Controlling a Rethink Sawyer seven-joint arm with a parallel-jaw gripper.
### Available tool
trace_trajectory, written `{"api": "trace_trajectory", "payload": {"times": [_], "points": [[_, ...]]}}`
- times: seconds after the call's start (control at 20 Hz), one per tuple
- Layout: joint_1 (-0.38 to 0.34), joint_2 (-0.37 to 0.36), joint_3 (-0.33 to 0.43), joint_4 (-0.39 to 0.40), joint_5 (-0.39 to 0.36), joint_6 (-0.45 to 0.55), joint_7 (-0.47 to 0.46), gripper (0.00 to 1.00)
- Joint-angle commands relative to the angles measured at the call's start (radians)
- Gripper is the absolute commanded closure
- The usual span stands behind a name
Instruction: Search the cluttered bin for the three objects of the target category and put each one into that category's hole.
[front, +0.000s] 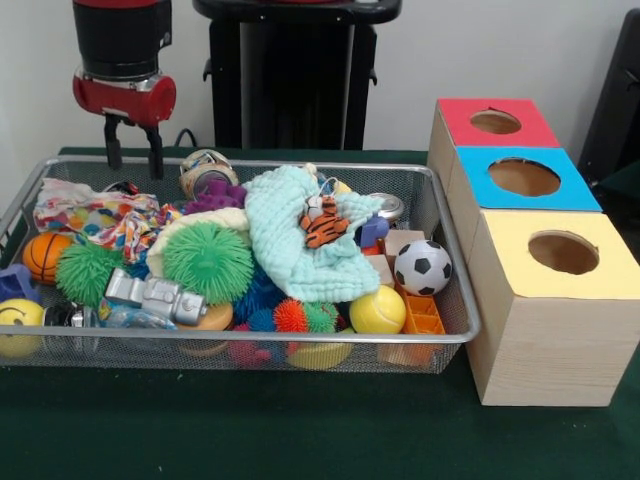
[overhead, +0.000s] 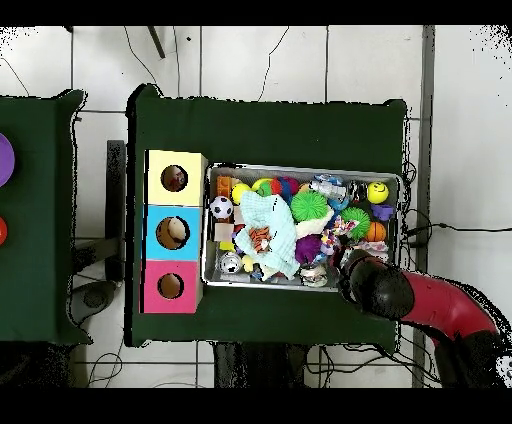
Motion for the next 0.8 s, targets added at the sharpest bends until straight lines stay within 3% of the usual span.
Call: {"api": "trace_trajectory", "payload": {"times": [0.05,0.5,0.8], "points": [[0.023,0.025,0.092,-0.127,0.037,0.108,-0.045,0.0],[0.028,0.049,0.093,-0.189,0.046,0.119,-0.039,0.0],[0.034,0.088,0.047,-0.19,0.012,0.053,-0.009,0.0]]}}
